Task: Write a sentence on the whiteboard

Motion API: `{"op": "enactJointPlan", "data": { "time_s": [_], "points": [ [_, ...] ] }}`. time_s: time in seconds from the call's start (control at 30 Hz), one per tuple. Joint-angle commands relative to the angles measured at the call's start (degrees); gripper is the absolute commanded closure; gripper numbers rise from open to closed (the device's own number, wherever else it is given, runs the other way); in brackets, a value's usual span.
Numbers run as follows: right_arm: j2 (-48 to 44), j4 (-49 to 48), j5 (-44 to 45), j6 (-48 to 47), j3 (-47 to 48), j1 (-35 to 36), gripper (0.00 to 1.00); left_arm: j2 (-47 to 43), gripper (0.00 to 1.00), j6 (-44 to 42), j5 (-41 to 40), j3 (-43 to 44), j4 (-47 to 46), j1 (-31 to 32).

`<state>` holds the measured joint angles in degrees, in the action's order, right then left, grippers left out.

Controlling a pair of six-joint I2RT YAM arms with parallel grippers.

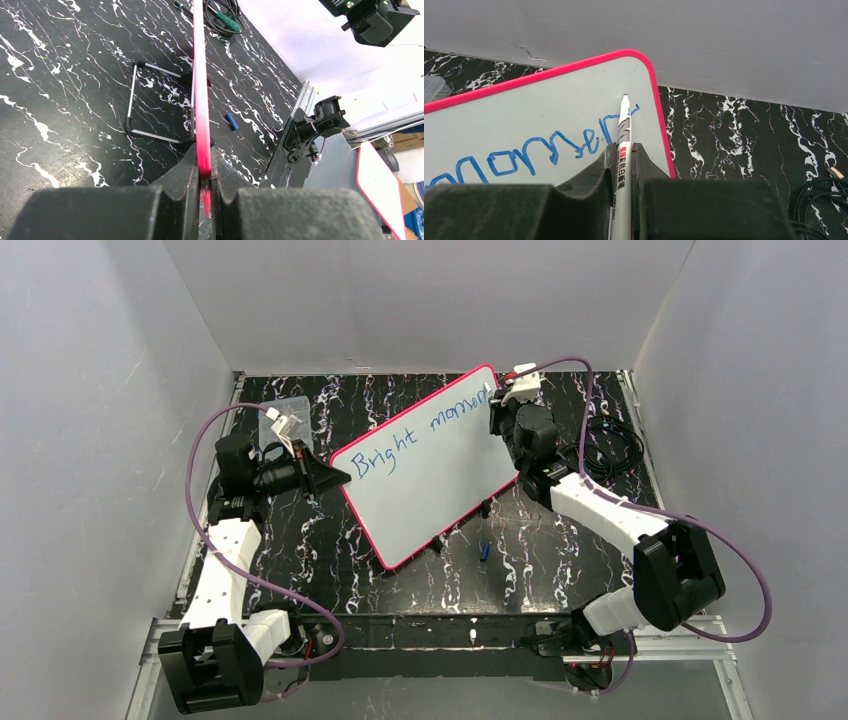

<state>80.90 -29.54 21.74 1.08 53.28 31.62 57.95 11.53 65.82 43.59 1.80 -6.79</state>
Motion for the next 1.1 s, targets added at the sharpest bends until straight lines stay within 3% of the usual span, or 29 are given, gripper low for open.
{"op": "enactJointPlan", "data": {
  "time_s": [0.0, 0.57, 1.07],
  "points": [
    [0.6, -2.1, -0.1, -0.9, 2.9, -0.1, 0.99, -2.1, 1.00, -1.3, 2.0, 0.4, -2.3, -0.2],
    [-2.4, -0.8, 0.0, 1.8, -4.5, -0.1, 0.99, -2.2, 1.00, -1.2, 2.0, 0.3, -2.5, -0.2],
    [-1.6, -0.9, 3.4, -0.9, -0.9, -0.2, 0.99, -2.1, 1.00, -1.2, 2.0, 0.3, -2.6, -0.2]
  ]
}}
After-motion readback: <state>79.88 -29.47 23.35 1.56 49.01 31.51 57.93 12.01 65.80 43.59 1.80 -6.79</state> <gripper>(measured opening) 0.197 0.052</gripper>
